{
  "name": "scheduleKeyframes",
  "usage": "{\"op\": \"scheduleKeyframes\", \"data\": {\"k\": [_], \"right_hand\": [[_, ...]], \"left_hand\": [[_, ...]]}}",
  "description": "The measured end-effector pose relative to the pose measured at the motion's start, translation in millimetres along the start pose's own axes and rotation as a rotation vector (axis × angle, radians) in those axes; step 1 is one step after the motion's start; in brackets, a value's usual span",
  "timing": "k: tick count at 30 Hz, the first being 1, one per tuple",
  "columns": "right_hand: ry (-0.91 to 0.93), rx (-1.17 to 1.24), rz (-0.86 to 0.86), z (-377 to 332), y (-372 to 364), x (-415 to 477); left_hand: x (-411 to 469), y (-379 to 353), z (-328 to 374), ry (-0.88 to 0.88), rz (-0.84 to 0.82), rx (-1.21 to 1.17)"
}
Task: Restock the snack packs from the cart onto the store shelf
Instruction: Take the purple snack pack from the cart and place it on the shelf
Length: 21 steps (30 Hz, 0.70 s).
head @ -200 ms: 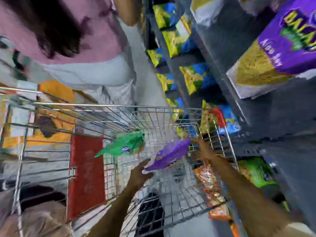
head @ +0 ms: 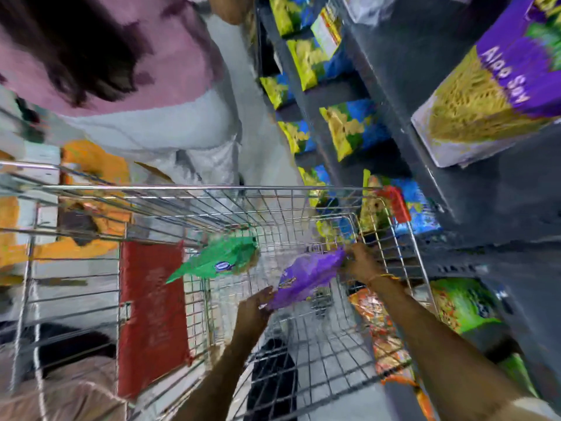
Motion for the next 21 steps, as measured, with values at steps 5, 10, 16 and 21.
{"op": "scheduleKeyframes", "data": {"k": [5,10,16,21], "right_hand": [[0.021,0.314,0.247,4,8,-26],[0.166,0.528,0.360,10,54,-86],[0.206,0.757,0.667,35,147,-225],[0.304,0.868,1.048,83,206,-376]], "left_hand": [[-6,10,39,-0.059,0.117,-0.085],[-26,36,115,-0.274,0.077,-0.237],[-121,58,220,-0.579,-0.034,-0.437],[-244,50,284,-0.701,-0.189,-0.614]]}}
Point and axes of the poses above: each hand's wrist, its own x-axis towards the middle knuckle, its own y-axis out of the back of the hand, z = x × y, the point moved 1 cm from there along x, towards the middle knuckle, and after that the axes turned 14 degrees about z, right-handed, at the moved point
